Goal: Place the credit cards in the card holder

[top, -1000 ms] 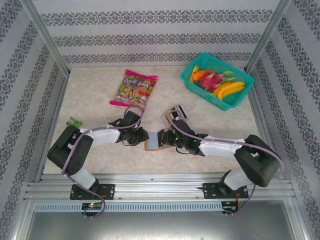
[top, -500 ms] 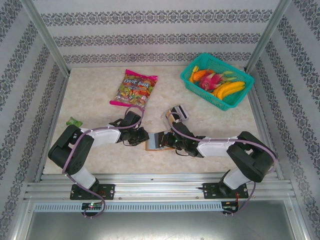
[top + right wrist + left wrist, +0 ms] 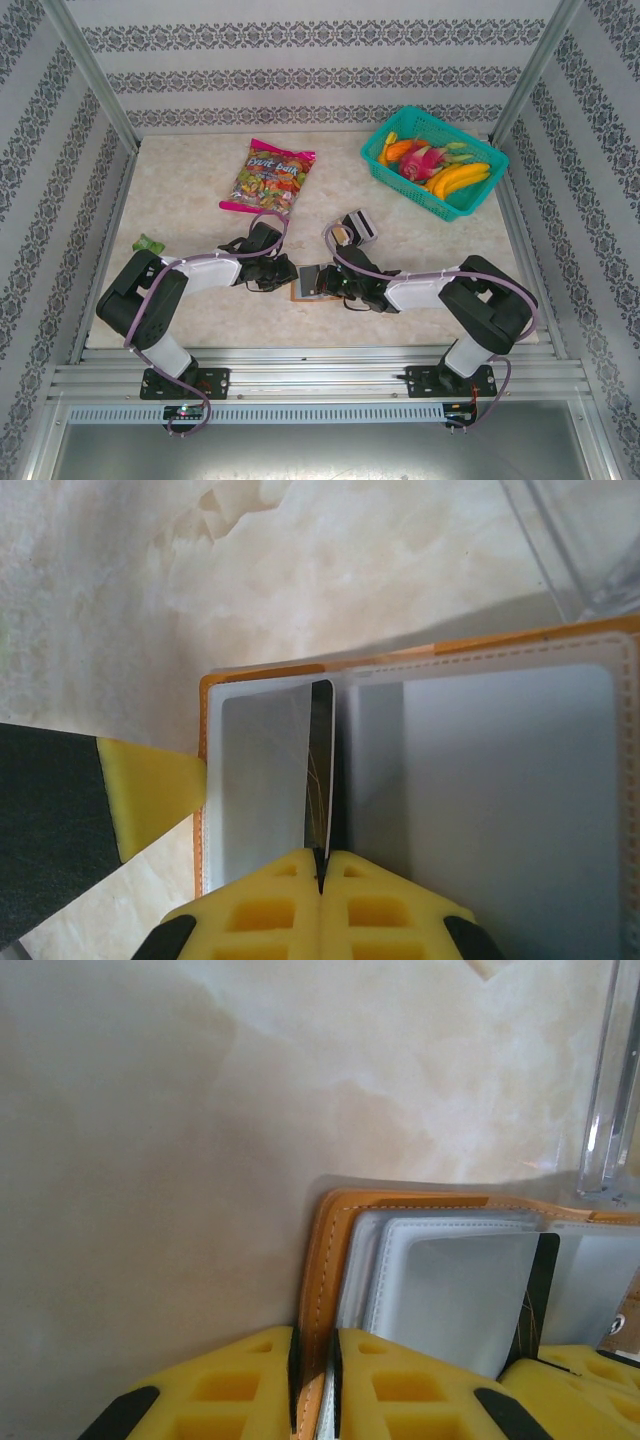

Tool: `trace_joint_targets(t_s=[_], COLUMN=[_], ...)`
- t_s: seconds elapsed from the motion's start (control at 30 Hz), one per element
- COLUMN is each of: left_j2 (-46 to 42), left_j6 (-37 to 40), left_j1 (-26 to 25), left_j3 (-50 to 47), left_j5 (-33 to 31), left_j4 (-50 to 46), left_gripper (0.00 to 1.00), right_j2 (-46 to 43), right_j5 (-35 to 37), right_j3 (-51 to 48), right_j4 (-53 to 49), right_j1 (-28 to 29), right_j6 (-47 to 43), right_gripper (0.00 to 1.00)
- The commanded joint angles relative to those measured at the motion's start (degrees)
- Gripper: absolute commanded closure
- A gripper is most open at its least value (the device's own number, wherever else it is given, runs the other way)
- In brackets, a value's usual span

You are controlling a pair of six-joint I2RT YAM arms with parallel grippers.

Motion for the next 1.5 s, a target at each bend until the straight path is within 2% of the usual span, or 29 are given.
trace_joint_targets(t_s=[0.0,0.1,0.27,0.37,0.43,0.73,1.0,1.23,1.3,1.37,1.47], left_j2=[2.06,2.01,1.91,1.87,1.91,2.09,1.35,-0.9,-1.34,-1.71,-1.9], left_j6=[0.33,0.36,0.28,0.41,0.41,0.5,0.33,1.22,1.62,1.91,2.0], left_j1=[-1.36,-1.43,-1.39,-1.36,-1.36,-1.36,-1.36,-1.36,-1.36,-1.38,-1.36], left_j3=[0.03,-0.1,-0.4,-0.37,-0.2,-0.15,-0.21,0.4,0.93,1.1,1.24], left_j5=[0.54,0.58,0.36,0.5,0.59,0.97,0.05,-2.19,-2.48,-2.39,-2.17], left_j4=[-1.54,-1.58,-1.47,-1.37,-1.34,-0.91,-1.4,-3.48,-4.32,-4.53,-4.49], left_gripper=[0.82,0.82,0.83,0.83,0.83,0.83,0.83,0.83,0.84,0.83,0.84], right_j2=[-0.7,-2.81,-4.27,-3.64,-2.67,2.34,0.42,-9.66,-12.58,-15.27,-17.19], right_j5=[-1.01,0.83,1.63,1.6,0.93,-6.2,-4.96,3.72,6.85,10.67,16.69], right_j3=[1.52,1.93,2.01,2.42,2.87,5.33,6.1,6.45,6.75,7.52,9.17], right_j4=[-4.51,-9.69,-13.08,-13.43,-12.9,-6.48,-9.19,-21.05,-24.87,-29.77,-36.8], right_j1=[0.65,0.02,-0.51,-0.64,-0.59,-0.45,-0.25,-0.38,-0.68,-0.93,-0.99], right_j6=[-0.91,-2.28,-3.23,-3.39,-3.44,-3.27,-4.03,-8.36,-9.77,-11.39,-13.43], right_gripper=[0.93,0.83,0.79,0.8,0.85,0.94,0.9,0.8,0.73,0.7,0.58])
